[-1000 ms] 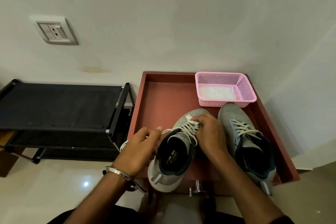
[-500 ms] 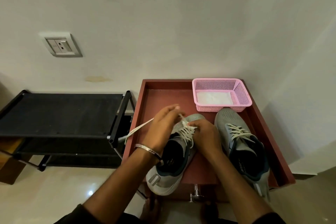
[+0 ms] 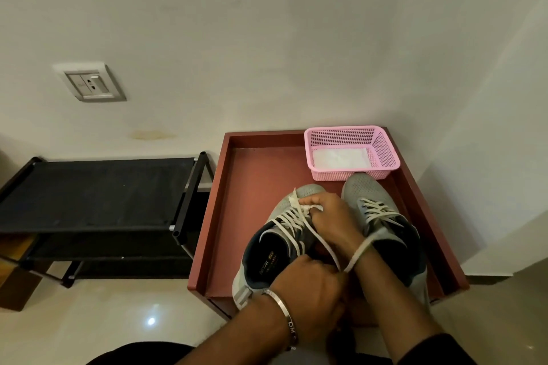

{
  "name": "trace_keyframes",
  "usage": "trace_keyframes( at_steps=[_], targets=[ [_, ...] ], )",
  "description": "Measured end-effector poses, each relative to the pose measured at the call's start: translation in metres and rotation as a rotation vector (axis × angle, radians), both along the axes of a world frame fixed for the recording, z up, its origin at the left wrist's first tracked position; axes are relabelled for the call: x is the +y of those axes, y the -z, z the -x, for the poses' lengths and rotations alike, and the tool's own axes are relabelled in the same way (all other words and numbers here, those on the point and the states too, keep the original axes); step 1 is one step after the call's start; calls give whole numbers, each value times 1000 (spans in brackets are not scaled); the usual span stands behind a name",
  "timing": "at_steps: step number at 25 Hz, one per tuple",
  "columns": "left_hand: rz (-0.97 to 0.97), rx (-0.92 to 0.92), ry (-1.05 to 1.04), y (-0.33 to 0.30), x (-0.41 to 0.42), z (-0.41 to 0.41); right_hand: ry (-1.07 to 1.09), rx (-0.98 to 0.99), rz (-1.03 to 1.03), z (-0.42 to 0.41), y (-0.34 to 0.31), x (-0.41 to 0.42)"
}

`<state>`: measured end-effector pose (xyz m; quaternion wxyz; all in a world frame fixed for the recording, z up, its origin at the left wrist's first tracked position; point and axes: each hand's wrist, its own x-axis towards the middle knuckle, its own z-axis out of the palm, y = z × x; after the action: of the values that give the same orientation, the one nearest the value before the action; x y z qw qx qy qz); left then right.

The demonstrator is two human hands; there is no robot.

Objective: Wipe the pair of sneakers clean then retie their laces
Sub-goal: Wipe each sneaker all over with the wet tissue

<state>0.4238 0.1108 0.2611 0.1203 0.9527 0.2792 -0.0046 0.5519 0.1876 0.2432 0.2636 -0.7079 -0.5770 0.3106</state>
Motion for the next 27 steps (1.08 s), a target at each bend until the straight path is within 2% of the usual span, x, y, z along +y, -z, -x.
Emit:
trace_keyframes(
  at_steps=[2,4,7,8,9,10,12,13,14,15,16,17,18,19,21,23,27],
  targets=[
    [-149,178,8,28,-3,-7,10,-8,7,0,0,-1],
    [0,363,-11,51,-18,-17,9,-10,-8,0,0,-1],
    [205,137,-287,67,-47,-9,-1,-12,-11,-1,2,-1],
    [283,205,-285,110,-51,-14,-2,-7,-18,-1,2,-2],
    [260,134,-276,151,-57,-13,0,-5,-28,-2,4,-2],
    [294,215,-256,176,-61,-9,1,-3,-34,-1,4,-2],
    [566,40,-552,152,-45,1,5,3,-39,-1,3,-2],
    [678,-186,-670,125,-46,-1,6,5,-41,-1,4,-1],
    [697,-409,-683,78,-58,-9,9,4,-38,-1,4,-1],
    [671,-568,-786,28,-59,-8,13,2,-32,0,4,-1],
    [627,-874,-911,-6,-53,2,17,-3,-32,0,4,-1],
    [682,-1127,-1119,-46,-42,18,19,-6,-34,1,4,-1],
    [837,-1321,-1315,-47,-32,14,18,-9,-37,1,3,-1],
    [1019,-1458,-1425,-57,-20,22,16,-11,-42,1,3,-1],
    [1290,-1424,-1569,-59,-3,28,13,-1,-45,2,2,-1],
    [1490,-1354,-1549,-68,6,26,12,9,-43,3,2,-2],
    [1592,-1255,-1579,-61,23,10,11,22,-54,4,2,-2]
  ],
)
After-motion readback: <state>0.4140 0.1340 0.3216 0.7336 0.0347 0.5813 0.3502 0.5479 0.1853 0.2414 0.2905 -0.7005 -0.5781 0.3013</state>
